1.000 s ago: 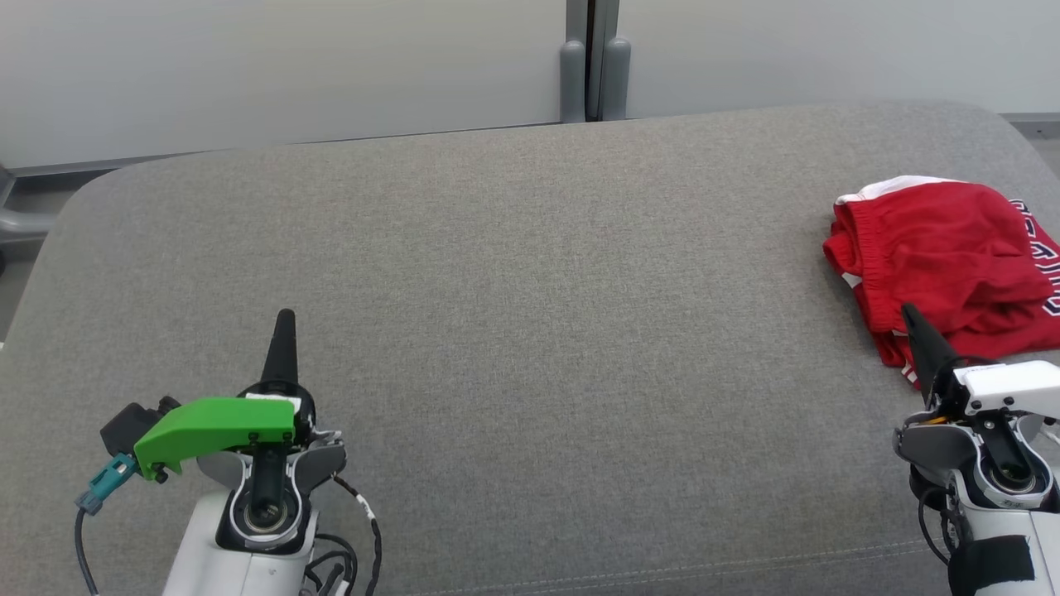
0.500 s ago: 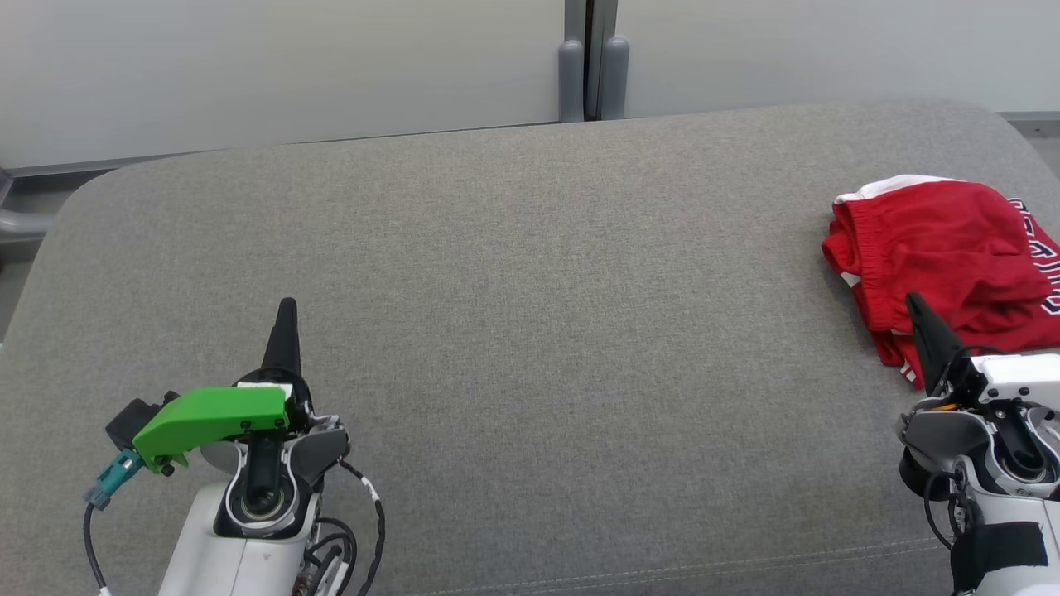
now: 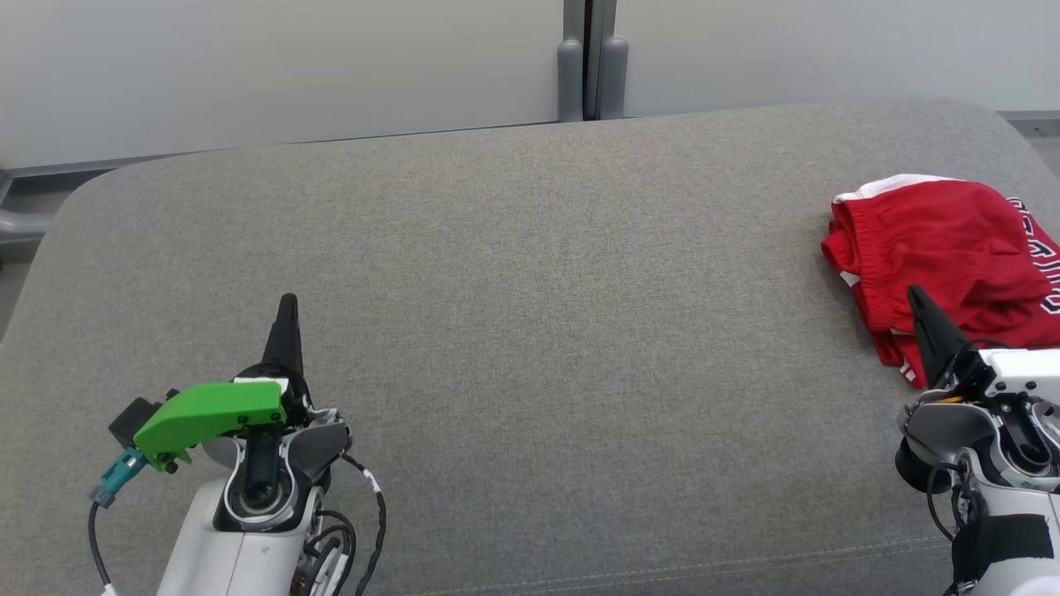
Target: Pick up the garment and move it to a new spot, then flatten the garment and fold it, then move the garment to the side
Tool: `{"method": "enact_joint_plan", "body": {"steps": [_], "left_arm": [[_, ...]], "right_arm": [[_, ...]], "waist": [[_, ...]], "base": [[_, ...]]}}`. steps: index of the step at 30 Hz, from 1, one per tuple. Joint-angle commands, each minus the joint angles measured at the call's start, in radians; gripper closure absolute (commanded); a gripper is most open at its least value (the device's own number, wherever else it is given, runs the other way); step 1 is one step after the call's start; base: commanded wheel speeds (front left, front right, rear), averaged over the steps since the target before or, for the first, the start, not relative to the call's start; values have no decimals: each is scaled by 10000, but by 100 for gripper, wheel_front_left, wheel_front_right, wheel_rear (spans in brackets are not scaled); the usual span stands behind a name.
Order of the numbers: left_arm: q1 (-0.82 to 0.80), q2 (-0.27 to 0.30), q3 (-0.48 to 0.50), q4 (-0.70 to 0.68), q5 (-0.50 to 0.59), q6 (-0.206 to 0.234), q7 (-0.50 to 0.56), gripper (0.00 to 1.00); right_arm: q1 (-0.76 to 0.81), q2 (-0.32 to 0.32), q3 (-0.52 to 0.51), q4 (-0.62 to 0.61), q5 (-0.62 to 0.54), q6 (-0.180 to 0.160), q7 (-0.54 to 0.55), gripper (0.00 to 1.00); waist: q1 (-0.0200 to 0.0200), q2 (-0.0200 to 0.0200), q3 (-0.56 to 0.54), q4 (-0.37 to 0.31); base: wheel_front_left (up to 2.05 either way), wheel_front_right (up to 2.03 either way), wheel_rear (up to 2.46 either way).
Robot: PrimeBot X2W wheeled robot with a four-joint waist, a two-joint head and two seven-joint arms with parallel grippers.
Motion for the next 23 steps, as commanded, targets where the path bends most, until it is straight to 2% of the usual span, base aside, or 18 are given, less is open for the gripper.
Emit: {"method": "enact_joint_plan", "body": {"steps": [1, 23], "left_arm": [[-171, 8, 49, -15, 15, -55, 11, 100], [-155, 8, 48, -17, 13, -55, 10, 100]], "right_arm": [[-87, -45, -15, 22, 35, 7, -6, 100], [-85, -50, -3, 22, 46, 7, -12, 100]], "waist": [[0, 0, 0, 1], [0, 0, 0, 1]], "base": [[0, 0, 0], [0, 0, 0]]}}
